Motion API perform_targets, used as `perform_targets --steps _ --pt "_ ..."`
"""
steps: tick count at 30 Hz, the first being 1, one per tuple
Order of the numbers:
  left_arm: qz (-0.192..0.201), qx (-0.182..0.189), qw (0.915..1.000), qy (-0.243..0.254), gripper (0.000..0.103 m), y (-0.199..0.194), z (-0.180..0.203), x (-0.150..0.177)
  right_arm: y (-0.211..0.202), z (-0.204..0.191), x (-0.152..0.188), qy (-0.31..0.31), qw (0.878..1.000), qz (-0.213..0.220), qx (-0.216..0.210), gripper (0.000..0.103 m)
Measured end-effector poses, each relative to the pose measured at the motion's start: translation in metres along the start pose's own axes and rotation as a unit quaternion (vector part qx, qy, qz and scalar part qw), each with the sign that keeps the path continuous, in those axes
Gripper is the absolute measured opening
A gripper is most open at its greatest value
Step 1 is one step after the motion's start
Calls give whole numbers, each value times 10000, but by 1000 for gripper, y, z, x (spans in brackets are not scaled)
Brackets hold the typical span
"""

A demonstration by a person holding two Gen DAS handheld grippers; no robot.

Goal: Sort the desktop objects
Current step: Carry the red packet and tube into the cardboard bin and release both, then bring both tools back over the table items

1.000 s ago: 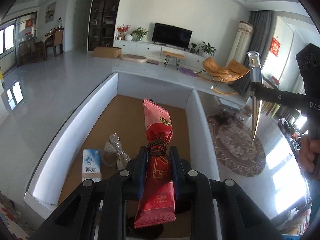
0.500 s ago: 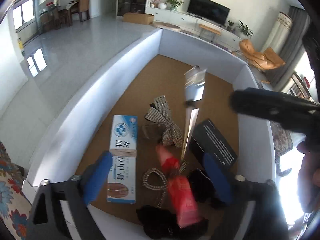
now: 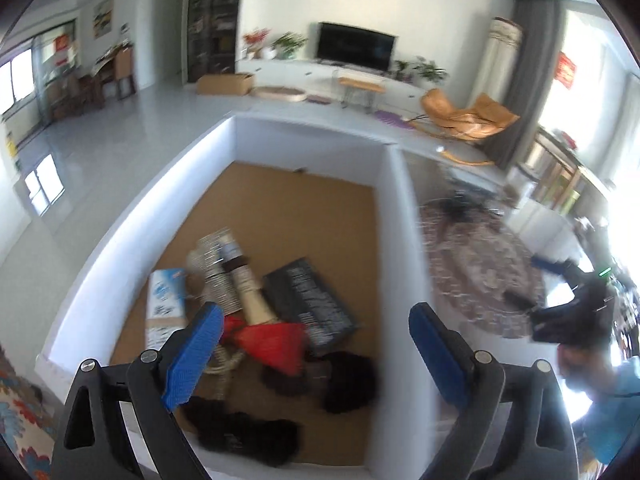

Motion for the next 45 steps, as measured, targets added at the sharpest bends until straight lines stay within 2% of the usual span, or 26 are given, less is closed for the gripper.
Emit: perform_targets --steps 4,6,7,10,13,17,20,23,27,33,45 --pt "285 550 9966 540 96 -28 74 -20 -1 91 78 573 9946 -556 660 101" --pt "352 911 9920 799 103 -33 113 -23 -10 121 97 907 9909 -569 812 101" --pt "347 1072 9897 887 103 -33 129 -23 -14 137 105 1105 9882 -571 890 101" --pt "59 1593 9798 1209 103 -15 187 -16 -27 163 122 1510 9812 -570 1062 101" --pt "-298 1642 9716 1678 103 24 236 3 -27 172 130 1693 9778 -625 1063 101" --pt "-634 1418 9653 2101 103 82 273 30 -20 163 132 1813 9773 -656 883 101" --pt "-763 1223 9671 2096 103 115 279 40 -17 160 130 1726 9786 -587 958 101" --pt "-927 1106 9735 1776 103 145 275 41 -15 161 132 1784 9766 -679 987 102" --pt "-902 946 9779 1632 103 171 270 38 -13 169 135 2043 9712 -710 1002 103" --pt "-1027 806 9766 1712 103 191 272 36 -13 169 135 2060 9706 -704 1030 103" --pt "-881 670 9777 1786 103 195 274 37 -13 170 135 2059 9706 -704 1031 103"
Point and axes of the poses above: each gripper's, at about its wrist camera, not at the fingertips, and y roughly the way its jaws point, z to its right, x to its underside, the point moved 1 cm from there along y, roughly the way its jaws point, and after that the axes turned 4 degrees about y, right-handed, at the moved point
